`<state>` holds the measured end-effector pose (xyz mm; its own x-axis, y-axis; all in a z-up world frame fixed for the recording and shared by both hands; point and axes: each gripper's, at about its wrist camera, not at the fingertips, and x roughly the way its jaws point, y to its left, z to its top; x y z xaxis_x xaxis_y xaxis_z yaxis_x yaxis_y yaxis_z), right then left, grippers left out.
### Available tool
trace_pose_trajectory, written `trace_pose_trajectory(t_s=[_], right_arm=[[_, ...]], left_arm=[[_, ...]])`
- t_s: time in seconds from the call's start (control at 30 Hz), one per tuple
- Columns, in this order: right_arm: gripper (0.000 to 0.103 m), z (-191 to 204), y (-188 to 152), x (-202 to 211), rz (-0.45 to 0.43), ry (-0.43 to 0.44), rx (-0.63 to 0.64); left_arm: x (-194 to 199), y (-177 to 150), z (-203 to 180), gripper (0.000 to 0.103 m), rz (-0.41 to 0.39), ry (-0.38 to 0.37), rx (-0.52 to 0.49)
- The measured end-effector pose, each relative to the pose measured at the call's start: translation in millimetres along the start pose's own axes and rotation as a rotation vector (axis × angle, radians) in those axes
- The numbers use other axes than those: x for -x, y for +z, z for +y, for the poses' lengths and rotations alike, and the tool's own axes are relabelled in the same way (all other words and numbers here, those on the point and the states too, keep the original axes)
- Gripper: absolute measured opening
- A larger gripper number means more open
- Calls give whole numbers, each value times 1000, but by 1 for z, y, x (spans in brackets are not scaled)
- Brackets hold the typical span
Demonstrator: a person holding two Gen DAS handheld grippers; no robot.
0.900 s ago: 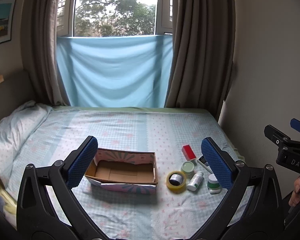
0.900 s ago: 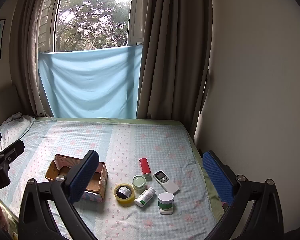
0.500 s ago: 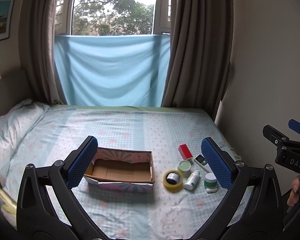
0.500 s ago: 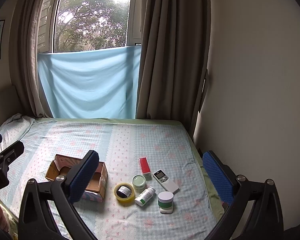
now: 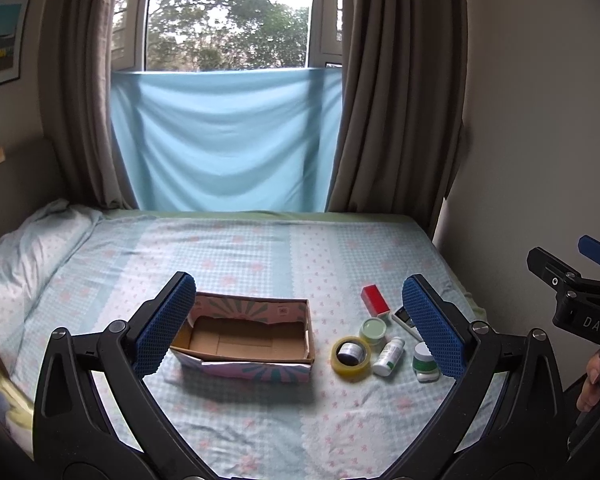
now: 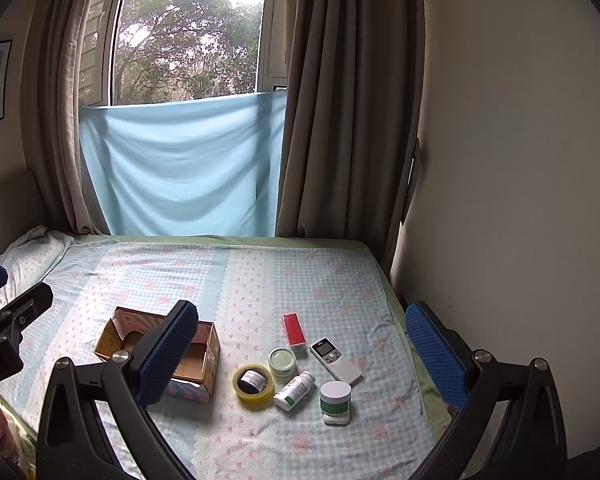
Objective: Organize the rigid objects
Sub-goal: 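Move both tools toward the objects beside the cardboard box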
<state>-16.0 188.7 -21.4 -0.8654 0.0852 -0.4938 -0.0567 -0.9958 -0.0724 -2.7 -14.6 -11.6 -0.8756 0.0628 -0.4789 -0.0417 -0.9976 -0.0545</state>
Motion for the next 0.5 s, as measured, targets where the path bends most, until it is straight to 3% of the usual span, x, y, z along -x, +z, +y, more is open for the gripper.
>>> trace_pose_trajectory(t_s=[0.5], right_arm=[[103, 0, -2, 2, 9, 0, -6]], left_arm=[[2, -5, -3, 103, -4, 8, -17]])
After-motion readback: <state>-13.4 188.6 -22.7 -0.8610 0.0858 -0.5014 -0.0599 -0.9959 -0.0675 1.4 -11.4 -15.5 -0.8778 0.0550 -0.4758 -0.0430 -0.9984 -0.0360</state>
